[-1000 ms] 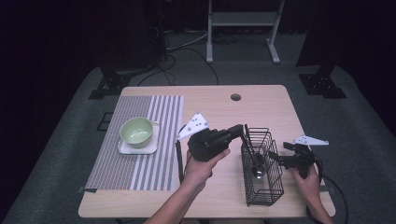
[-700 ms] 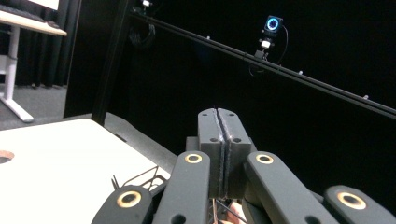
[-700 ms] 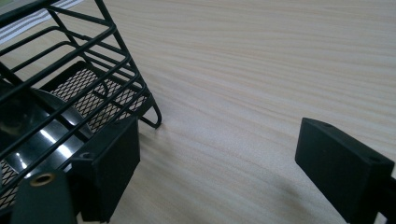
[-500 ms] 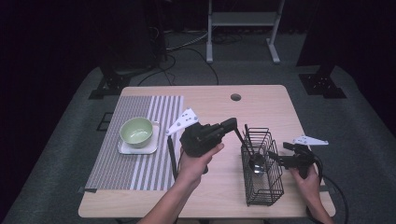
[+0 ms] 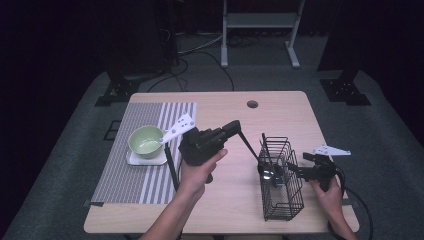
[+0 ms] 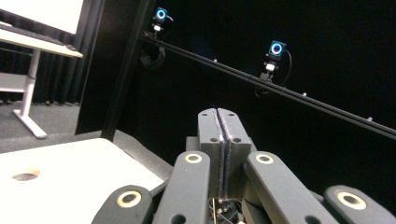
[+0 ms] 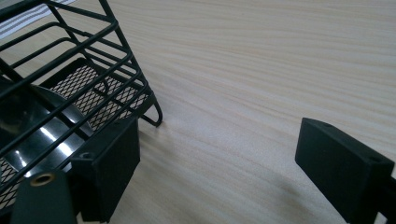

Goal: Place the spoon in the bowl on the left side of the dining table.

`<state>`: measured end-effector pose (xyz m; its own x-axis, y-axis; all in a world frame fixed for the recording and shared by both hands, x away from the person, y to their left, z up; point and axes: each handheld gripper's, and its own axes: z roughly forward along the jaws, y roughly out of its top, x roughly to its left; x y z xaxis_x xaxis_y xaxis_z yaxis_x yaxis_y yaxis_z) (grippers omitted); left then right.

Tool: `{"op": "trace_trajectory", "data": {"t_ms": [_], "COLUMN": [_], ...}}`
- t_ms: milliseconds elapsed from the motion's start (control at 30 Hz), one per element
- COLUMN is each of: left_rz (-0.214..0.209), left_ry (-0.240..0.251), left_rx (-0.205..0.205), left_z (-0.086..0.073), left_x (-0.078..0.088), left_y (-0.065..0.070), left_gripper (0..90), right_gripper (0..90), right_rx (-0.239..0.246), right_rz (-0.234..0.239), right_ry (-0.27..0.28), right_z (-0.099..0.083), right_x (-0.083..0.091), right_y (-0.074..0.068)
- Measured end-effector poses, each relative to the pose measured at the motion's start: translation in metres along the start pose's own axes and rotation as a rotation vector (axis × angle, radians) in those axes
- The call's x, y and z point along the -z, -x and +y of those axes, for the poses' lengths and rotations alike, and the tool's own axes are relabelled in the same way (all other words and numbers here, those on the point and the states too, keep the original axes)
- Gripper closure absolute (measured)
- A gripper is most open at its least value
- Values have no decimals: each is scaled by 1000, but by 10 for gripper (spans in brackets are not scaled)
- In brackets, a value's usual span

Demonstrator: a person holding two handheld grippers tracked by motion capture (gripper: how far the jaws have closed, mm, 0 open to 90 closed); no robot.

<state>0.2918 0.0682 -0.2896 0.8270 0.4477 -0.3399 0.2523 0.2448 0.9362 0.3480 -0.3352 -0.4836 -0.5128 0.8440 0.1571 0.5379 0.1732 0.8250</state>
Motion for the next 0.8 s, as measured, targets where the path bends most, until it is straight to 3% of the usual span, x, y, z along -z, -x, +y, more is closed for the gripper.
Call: {"op": "trace_trajectory", "data": {"t_ms": [567,800], "left_rz": [93,129], "left_ry": [12,-6], "left_rx": [-11,-13], "left_z": [1,-5], "left_x": [27,35], "left_y": [-21,-29], "left_gripper": [896,896], "right_gripper": [130,130], "right_rx": [3,10], "right_rz": [-4,-4], "right_ry": [-6,-9], "right_z": [0,0], "right_x": [0,-1], "right_y": [-1,-2]}}
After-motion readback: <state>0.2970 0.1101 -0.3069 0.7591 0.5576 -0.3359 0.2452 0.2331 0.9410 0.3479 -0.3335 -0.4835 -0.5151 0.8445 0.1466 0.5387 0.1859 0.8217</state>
